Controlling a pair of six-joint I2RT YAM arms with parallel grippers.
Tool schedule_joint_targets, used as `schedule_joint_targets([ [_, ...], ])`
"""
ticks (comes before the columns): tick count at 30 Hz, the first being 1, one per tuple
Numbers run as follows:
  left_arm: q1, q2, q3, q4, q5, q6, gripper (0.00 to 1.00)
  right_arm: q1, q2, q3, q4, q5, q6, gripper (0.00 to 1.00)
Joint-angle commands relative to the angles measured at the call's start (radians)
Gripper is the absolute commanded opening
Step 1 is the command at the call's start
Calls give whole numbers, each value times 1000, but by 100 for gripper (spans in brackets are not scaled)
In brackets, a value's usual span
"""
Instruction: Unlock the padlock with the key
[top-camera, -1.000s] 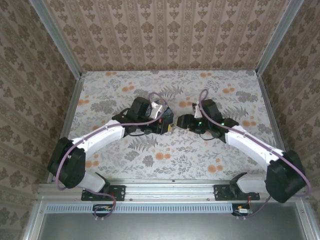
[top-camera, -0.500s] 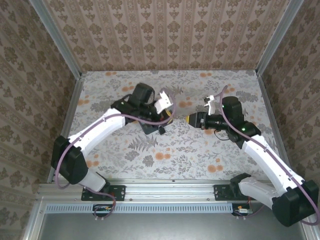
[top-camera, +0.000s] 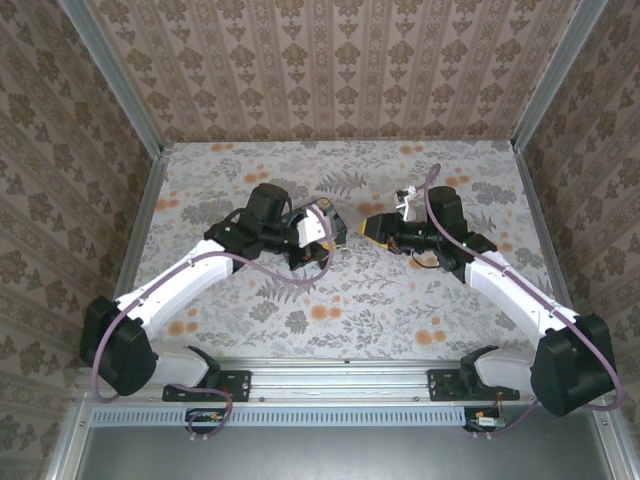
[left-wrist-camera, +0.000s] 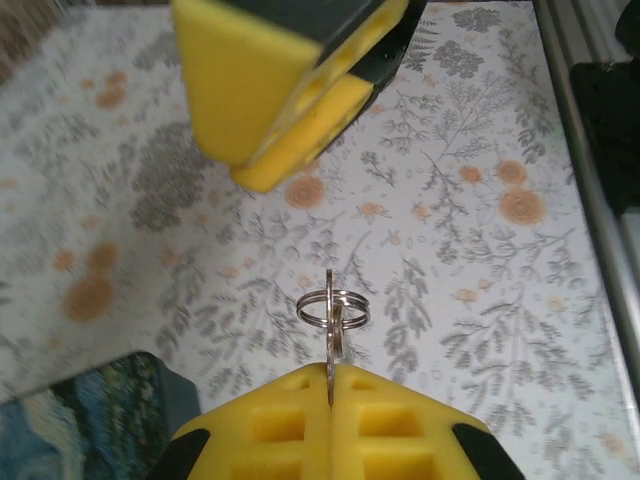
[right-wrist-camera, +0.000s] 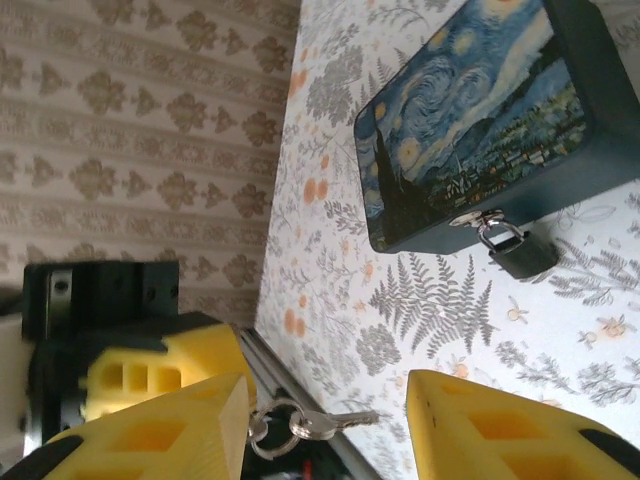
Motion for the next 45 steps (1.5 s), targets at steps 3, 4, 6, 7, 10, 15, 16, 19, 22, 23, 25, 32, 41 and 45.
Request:
schedule_joint_targets([
  [3, -47, -23, -62, 118, -105, 228, 0, 19, -23, -63, 73, 91, 362, 44],
  [4, -46, -19, -57, 107, -103, 235, 0, 23, -31, -62, 76, 91, 380, 44],
  [6, -44, -21, -59, 118, -91, 218, 0, 43, -34, -29, 40, 79, 332, 45],
  [7, -44, -27, -66, 135, -82, 205, 0, 55, -30, 7, -23, 77, 278, 44],
  [10, -45, -41, -87, 177, -71, 179, 0, 64, -30, 37, -99, 70, 199, 43],
  [15, -47, -48, -95, 163, -96, 185, 0, 64, -23, 1, -78, 38, 257, 42],
  [16, -48, -48, -96, 160, -99, 187, 0, 66, -25, 3, -85, 36, 255, 43],
  [19, -48, -51, -101, 167, -106, 180, 0, 70, -35, 7, -94, 35, 242, 42],
  [22, -48, -49, -101, 176, -103, 166, 0, 79, -38, 10, -82, 24, 235, 39],
  [23, -46, -49, -102, 180, -100, 155, 0, 85, -37, 13, -81, 18, 222, 39],
  [25, -32, -49, -97, 184, -70, 107, 0, 100, -38, 16, -64, 1, 166, 38],
  [32, 81, 7, 17, 33, 236, -182, 0, 59, -143, 0, 0, 19, -209, 43],
  [41, 110, 66, 111, -168, 394, -262, 0, 35, -100, -17, 73, -163, -448, 41],
  [45, 129, 45, 102, -147, 407, -269, 0, 35, -38, 12, 52, -163, -353, 42],
])
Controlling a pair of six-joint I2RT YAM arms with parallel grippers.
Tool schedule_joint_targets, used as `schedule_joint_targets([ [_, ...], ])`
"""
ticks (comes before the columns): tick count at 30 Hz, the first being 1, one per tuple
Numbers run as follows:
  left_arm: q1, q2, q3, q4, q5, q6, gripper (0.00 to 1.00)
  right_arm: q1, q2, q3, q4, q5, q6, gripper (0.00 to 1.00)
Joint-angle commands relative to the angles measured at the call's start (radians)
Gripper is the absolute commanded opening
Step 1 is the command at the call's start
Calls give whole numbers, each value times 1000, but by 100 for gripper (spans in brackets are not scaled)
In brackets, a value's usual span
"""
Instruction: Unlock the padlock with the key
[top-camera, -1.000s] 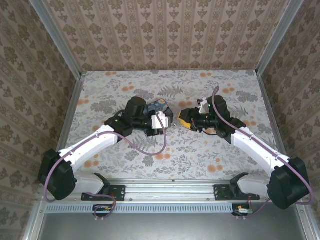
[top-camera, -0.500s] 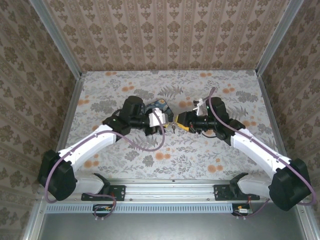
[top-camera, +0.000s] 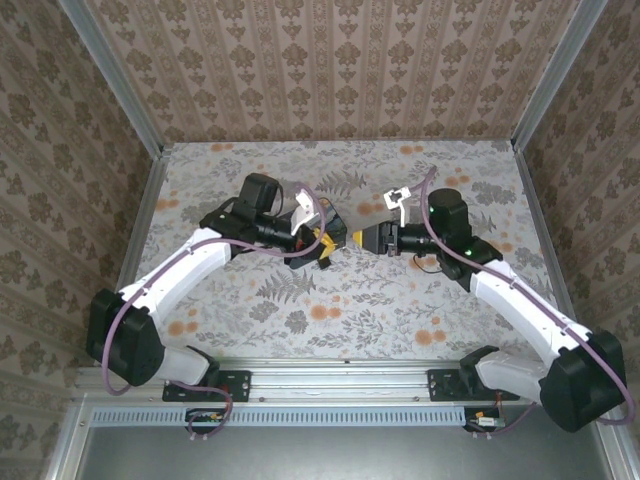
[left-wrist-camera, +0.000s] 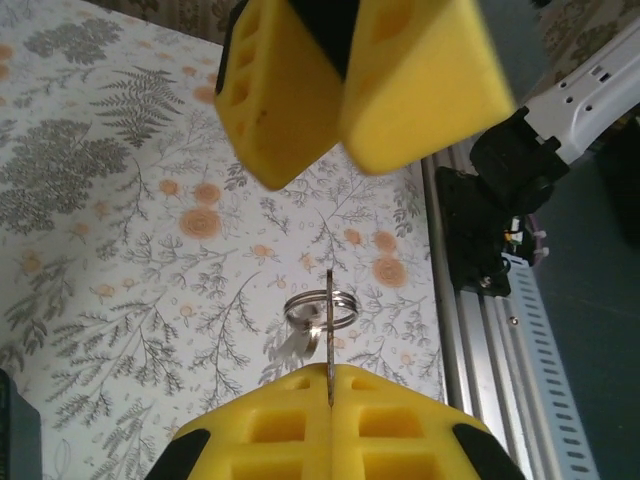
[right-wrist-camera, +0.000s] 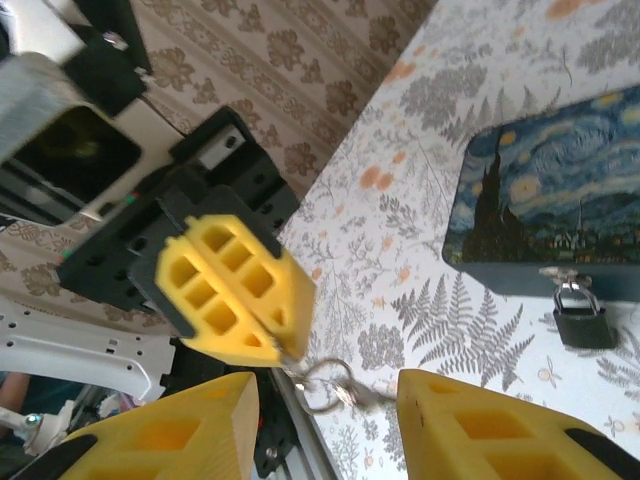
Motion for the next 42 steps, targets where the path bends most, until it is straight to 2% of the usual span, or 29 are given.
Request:
schedule_joint_targets([
  [1, 22, -23, 17, -25, 66, -29, 0, 1, 40, 19, 2, -46, 34, 42],
  [4, 32, -16, 17, -17, 64, -24, 0, 0, 52, 25, -4, -33, 88, 43],
  [6, 25, -14, 11, -6, 17, -10, 0, 0, 55, 40, -25, 0, 131, 44],
  [8, -30, -39, -28, 49, -150, 52, 0, -7, 64, 66, -77, 63, 218, 46],
  [10, -162, -95, -128, 143, -440, 298, 0, -21, 77, 82, -132, 118, 339, 48],
  [12, -247, -122, -244, 368, -662, 440, 0, -34, 78, 70, -159, 145, 451, 45],
  [14, -245, -96, -251, 505, -744, 460, 0, -40, 72, 44, -144, 145, 554, 44],
  [17, -298, -43, -235, 612, -906, 611, 0, -41, 66, 50, -177, 129, 619, 43],
  [19, -329, -26, -246, 684, -937, 694, 0, -42, 49, 70, -243, 143, 610, 43],
  [22, -351, -13, -265, 758, -964, 737, 0, -42, 16, 90, -336, 181, 577, 43],
  [25, -375, -9, -299, 845, -1005, 784, 0, -41, -4, 59, -332, 189, 593, 42],
  [42, -398, -36, -304, 788, -989, 756, 0, -46, -24, -16, -124, 220, 718, 34],
])
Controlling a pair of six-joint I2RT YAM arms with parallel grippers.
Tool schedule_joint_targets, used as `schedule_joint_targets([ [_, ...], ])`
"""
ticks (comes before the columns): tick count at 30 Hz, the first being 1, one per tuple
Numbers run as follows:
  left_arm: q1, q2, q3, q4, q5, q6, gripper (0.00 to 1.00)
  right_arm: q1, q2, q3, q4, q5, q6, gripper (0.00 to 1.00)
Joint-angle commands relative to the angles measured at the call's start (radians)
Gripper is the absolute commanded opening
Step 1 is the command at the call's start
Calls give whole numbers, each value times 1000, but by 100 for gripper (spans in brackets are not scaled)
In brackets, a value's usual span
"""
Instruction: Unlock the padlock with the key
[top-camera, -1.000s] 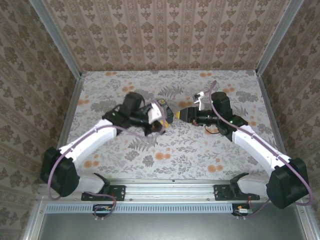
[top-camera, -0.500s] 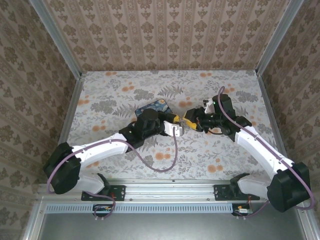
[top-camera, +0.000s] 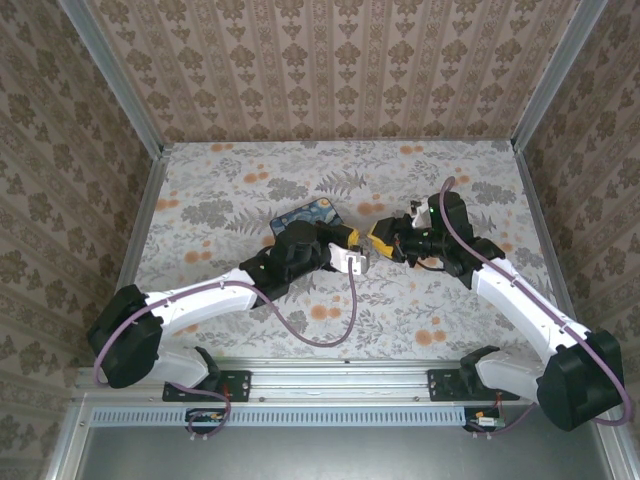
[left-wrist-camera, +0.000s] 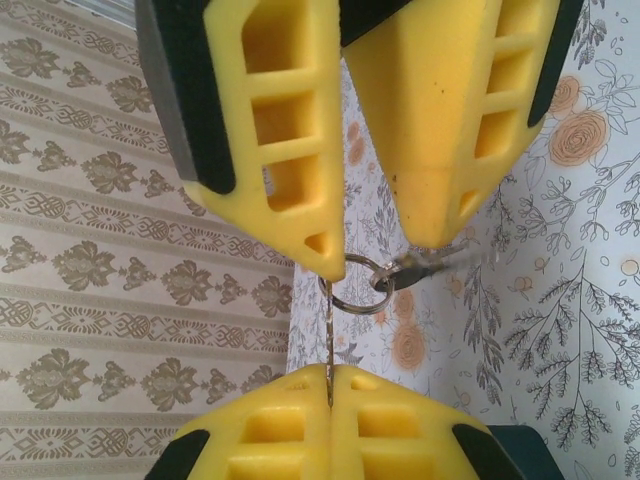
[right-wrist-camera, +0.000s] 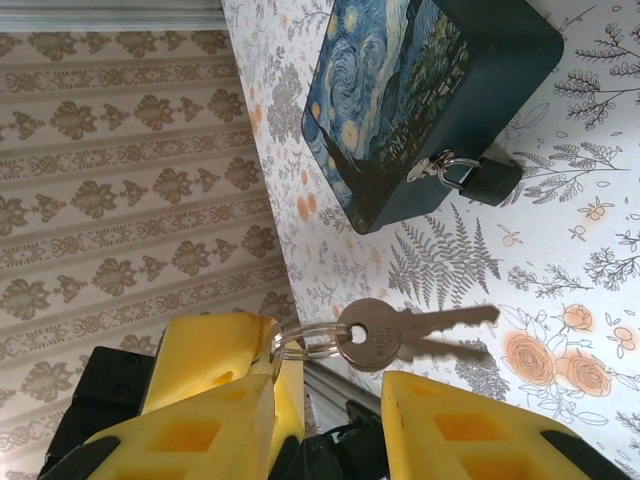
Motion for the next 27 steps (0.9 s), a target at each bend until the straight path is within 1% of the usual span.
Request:
schedule_joint_targets([
  [1, -9, -15, -7, 5, 7, 2, 0, -4, -24, -12, 65, 36, 59, 33],
  [4, -9, -8, -8, 11, 7, -3, 0, -5, -34, -11, 64, 47, 58, 33],
  [14, -11, 2, 7, 3, 27, -18, 0, -4, 1, -38, 148, 18, 92, 29],
  [27, -20, 15, 17, -6, 30, -37, 0, -5, 24, -44, 204, -28, 96, 21],
])
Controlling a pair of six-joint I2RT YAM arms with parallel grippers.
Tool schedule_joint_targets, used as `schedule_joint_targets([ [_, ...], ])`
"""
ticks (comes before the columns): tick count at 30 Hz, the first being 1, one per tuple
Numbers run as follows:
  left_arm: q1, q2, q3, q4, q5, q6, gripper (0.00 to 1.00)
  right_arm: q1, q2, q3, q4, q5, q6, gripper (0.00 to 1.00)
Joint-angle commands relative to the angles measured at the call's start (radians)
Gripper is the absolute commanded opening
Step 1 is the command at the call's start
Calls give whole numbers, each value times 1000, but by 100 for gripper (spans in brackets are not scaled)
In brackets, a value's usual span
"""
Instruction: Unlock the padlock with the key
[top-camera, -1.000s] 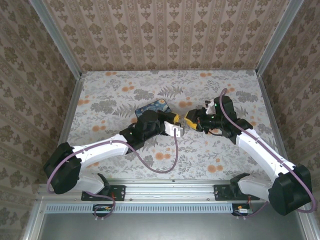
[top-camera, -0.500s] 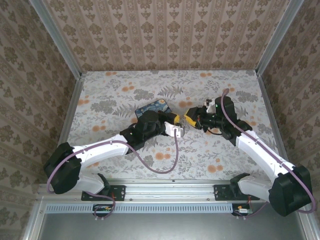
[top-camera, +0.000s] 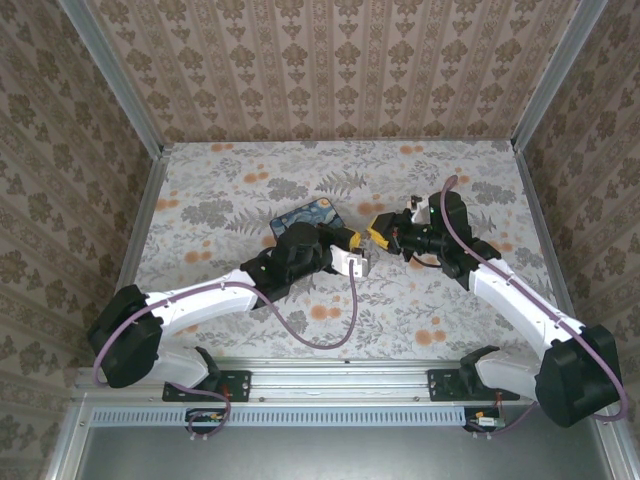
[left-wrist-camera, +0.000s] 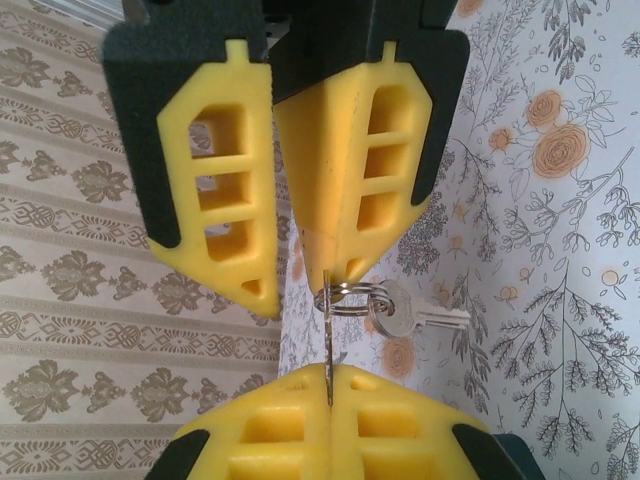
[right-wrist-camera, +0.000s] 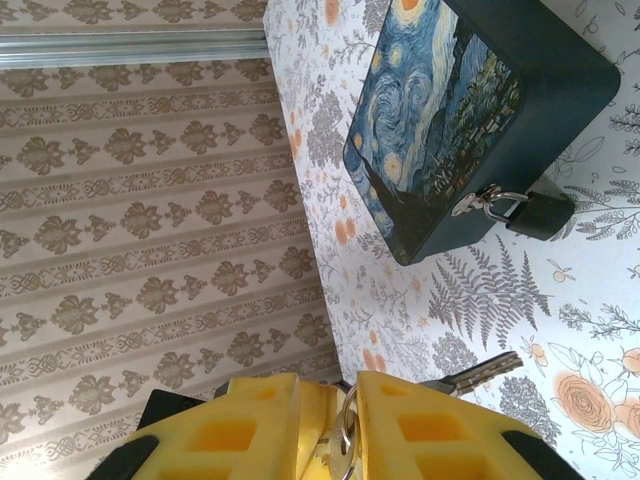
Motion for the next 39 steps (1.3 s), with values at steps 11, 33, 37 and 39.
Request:
schedule_joint_targets([
  [11, -6, 17, 10, 25, 23, -38, 0, -3, 6, -42, 79, -62, 39, 20],
  [33, 168, -86, -30, -207, 364, -967, 51, -60, -38, -153, 368, 128, -27, 0],
  [37, 334, 9, 59, -180, 629, -1551, 46, -47, -18, -172, 444, 142, -104, 0],
  [39, 383, 79, 76, -63, 761, -1800, 39, -33, -18, -188, 484, 164, -131, 0],
])
